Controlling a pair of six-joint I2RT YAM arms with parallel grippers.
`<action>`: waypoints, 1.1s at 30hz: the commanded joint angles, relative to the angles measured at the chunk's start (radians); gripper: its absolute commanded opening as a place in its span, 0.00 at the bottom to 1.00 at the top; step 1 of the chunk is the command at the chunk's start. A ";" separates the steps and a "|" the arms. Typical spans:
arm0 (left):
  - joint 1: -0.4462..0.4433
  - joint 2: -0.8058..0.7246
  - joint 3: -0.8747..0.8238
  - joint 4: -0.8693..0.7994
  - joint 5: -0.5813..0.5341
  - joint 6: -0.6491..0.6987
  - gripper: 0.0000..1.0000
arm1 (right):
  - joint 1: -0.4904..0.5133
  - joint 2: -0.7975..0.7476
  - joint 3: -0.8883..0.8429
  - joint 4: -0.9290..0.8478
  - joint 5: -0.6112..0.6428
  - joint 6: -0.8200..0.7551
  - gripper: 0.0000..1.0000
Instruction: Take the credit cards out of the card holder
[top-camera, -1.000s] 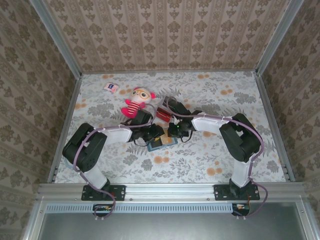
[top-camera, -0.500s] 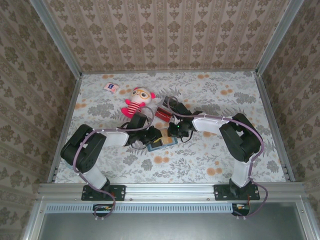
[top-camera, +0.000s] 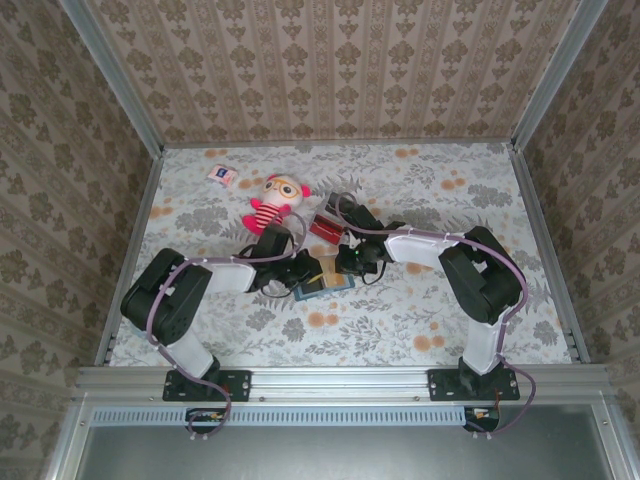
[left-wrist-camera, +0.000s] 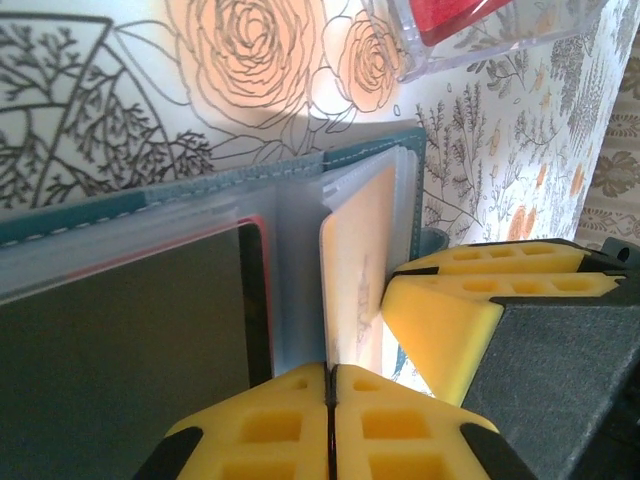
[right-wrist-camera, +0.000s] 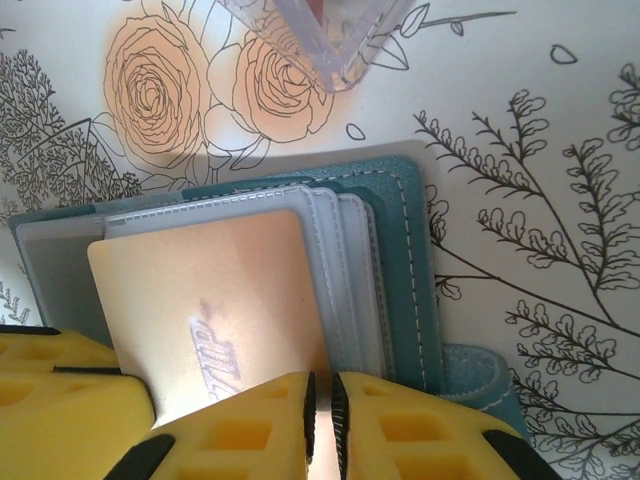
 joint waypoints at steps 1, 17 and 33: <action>0.020 -0.041 -0.027 0.004 0.020 0.019 0.07 | -0.009 0.060 -0.048 -0.035 0.067 0.021 0.19; 0.094 -0.406 -0.019 -0.434 -0.079 0.176 0.00 | -0.025 -0.114 -0.099 0.074 -0.069 0.011 0.33; 0.115 -0.544 0.104 -0.249 0.020 0.051 0.00 | -0.110 -0.286 -0.180 0.673 -0.510 0.277 0.79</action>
